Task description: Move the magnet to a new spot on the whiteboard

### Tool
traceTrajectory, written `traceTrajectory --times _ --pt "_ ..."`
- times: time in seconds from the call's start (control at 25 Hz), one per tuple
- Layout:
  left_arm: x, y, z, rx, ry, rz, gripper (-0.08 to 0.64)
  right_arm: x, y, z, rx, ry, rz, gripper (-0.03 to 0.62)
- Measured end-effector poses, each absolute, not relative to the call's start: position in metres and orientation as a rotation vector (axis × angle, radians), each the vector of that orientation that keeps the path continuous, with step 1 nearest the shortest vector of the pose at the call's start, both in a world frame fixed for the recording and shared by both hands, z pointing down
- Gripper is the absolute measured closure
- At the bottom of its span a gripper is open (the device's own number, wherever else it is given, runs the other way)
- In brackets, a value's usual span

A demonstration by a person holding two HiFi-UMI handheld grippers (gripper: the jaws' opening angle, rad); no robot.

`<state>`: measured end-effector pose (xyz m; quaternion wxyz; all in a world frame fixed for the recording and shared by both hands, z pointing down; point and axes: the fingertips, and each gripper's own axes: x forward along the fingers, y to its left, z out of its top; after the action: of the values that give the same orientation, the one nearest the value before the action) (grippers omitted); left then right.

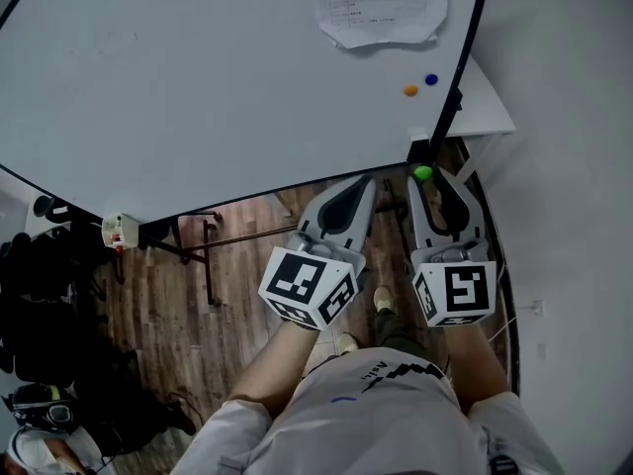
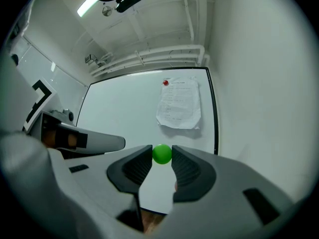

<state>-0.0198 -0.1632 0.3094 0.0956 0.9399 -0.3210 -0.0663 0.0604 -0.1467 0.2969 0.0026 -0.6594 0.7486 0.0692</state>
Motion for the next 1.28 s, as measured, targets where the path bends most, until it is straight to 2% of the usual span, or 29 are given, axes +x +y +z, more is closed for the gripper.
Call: traceTrajectory --times 0.6,1.28 --pt "0.027 -0.19 0.327 2.788 -0.929 -0.147 0.551 0.105 -0.178 0.322 -2.094 2.337 0.132 0.463" --pt "0.077 -0.27 0.365 2.752 -1.033 -0.055 0.551 0.175 -0.286 0.387 -2.094 2.365 -0.039 0.463"
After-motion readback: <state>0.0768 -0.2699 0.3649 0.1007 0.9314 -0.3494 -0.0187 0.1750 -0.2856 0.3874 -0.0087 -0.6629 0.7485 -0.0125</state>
